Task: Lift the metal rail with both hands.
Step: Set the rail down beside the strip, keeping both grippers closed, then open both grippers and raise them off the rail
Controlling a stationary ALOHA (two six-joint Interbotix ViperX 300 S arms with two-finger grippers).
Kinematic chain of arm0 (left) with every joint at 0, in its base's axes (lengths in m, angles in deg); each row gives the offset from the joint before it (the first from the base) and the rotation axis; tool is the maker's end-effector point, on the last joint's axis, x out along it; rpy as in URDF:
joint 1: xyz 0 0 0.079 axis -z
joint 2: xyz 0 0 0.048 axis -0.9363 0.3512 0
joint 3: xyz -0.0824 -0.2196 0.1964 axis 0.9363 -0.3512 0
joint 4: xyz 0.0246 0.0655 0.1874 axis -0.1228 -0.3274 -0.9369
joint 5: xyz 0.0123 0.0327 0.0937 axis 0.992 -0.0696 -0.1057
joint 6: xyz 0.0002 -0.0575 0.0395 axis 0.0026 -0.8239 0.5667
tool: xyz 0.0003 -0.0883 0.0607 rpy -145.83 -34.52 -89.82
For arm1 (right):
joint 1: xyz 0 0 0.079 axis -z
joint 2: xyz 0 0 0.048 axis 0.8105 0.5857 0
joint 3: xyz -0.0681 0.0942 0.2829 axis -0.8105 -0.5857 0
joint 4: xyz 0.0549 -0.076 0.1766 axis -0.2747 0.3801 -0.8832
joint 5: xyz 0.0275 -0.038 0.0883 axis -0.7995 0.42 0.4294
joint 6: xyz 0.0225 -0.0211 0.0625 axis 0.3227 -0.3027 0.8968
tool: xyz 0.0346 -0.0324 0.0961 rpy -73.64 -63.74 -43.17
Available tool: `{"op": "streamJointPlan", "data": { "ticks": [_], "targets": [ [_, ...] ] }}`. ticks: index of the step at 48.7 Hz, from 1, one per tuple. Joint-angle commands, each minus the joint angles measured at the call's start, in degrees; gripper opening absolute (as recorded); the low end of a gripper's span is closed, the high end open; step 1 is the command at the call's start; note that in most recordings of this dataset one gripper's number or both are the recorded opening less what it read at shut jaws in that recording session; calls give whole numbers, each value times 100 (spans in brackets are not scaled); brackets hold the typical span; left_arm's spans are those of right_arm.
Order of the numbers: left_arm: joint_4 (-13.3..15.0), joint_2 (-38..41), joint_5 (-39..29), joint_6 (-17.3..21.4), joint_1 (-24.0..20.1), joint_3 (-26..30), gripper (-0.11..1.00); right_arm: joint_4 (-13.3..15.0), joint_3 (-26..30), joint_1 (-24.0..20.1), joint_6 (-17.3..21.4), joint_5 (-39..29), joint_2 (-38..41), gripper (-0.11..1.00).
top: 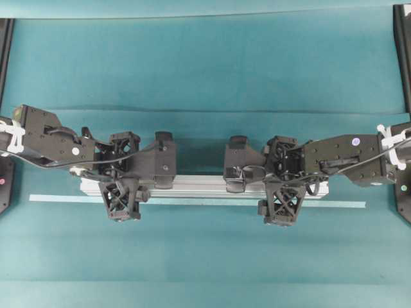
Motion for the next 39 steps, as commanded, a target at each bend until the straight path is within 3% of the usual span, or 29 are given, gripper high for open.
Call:
{"op": "streamJointPlan", "data": {
  "ticks": [1,5,9,28,39],
  "targets": [
    [-18,-18,18,70,18,18,62,18,35,-26,35,35,26,92],
    [-18,-26,26,132,79,9,85,18,44,-26,35,35,35,92],
    [-18,-35,9,185,114,26,97,18,35,-26,35,35,26,92],
    [-18,-984,-369,220,26,-18,96,79,35,105,35,35,-378,92],
    [-18,-1582,-413,193,-9,-35,96,88,70,246,35,9,-1081,92]
  ]
}}
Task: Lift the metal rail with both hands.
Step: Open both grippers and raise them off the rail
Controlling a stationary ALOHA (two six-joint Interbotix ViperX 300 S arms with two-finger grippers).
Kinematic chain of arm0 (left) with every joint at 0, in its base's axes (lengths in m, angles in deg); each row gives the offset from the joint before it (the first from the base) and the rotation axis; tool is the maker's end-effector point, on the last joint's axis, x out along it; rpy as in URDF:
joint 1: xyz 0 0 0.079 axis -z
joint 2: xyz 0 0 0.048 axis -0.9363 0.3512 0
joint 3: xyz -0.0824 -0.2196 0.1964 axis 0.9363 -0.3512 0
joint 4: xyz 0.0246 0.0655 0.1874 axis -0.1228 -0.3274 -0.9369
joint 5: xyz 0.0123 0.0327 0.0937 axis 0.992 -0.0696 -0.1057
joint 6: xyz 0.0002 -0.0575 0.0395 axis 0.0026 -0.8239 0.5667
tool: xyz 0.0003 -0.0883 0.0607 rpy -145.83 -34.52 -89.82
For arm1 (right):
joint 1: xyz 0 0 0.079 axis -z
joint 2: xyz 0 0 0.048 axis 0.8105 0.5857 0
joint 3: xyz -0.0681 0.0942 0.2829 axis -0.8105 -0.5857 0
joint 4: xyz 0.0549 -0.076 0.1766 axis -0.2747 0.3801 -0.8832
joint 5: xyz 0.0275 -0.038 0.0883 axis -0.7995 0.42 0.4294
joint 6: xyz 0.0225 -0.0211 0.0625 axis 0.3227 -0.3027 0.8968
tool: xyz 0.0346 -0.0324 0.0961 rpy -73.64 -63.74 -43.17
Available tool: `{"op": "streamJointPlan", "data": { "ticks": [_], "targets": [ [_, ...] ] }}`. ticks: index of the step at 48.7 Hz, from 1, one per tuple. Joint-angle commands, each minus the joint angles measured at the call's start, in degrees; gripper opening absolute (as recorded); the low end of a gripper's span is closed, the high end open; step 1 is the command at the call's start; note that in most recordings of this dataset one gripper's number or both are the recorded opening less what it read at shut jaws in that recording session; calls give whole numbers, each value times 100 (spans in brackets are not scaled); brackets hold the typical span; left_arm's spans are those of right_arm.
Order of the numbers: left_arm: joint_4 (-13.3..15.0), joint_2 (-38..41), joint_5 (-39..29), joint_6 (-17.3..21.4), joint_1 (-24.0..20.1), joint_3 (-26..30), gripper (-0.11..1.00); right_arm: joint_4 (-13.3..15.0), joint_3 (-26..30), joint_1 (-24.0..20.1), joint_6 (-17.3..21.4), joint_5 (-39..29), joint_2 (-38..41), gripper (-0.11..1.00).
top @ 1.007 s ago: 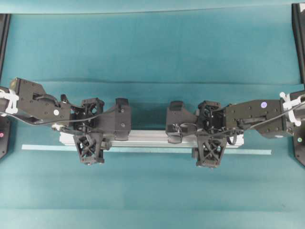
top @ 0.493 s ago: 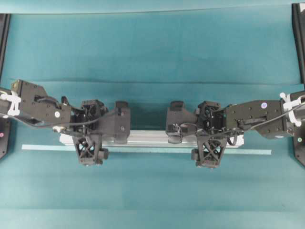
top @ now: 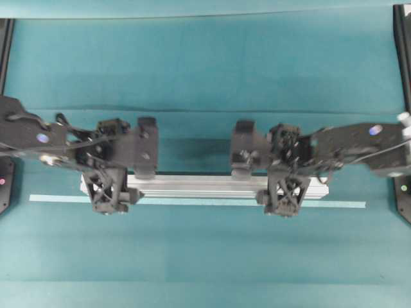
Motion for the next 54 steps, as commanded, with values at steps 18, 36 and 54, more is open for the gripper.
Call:
{"op": "streamJointPlan", "data": {
  "ticks": [18,36,54],
  "targets": [
    [-26,-1169,44,-18,-35,-70,96,9,-53,88,18,70,-1582,92],
    [-26,-2013,105,-88,9,-185,96,9,-606,185,35,835,-2812,92],
    [-26,-2856,1081,-70,44,-562,96,0,-1037,229,105,1055,-3929,92]
  ]
}}
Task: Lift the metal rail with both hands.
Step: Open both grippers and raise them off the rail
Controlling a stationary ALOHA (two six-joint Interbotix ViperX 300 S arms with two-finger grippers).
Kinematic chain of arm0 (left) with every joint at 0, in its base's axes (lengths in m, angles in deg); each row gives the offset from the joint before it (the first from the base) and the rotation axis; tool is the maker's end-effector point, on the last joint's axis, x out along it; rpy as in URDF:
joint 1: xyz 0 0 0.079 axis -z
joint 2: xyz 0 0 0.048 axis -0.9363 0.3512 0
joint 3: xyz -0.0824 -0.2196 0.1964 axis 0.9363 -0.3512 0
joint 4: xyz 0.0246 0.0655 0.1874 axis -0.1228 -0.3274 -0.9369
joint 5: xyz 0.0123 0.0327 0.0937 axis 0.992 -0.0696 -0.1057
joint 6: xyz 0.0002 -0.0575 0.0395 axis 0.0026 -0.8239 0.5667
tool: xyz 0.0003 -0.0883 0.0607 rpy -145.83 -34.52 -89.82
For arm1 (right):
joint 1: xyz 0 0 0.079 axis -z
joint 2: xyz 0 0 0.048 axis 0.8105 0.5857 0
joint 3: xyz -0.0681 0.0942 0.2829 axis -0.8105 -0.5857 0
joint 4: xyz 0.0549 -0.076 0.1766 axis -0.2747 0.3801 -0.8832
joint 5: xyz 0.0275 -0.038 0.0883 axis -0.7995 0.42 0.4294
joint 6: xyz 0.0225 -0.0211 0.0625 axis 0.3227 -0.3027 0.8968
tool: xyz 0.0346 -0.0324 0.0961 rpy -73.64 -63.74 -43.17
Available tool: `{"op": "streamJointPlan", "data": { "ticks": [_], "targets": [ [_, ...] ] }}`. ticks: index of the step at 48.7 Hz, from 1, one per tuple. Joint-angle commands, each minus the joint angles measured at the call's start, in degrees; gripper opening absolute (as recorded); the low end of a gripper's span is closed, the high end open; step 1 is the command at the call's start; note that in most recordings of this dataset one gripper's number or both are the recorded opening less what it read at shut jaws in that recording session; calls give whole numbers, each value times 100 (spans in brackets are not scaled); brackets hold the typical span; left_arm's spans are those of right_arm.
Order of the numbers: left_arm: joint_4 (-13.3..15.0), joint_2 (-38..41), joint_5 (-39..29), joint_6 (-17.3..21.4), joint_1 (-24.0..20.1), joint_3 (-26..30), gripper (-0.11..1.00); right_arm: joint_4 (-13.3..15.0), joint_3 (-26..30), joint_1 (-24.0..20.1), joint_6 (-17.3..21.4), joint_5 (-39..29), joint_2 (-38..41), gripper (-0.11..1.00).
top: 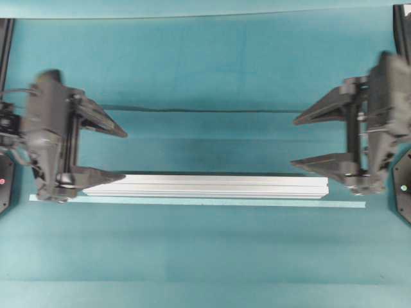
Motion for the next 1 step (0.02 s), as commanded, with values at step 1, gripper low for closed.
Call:
{"op": "streamJointPlan", "data": {
  "ticks": [1],
  "targets": [
    [-18,-220,176,9,9,0,96,9,0,53,44,53,-158,92]
  ]
}}
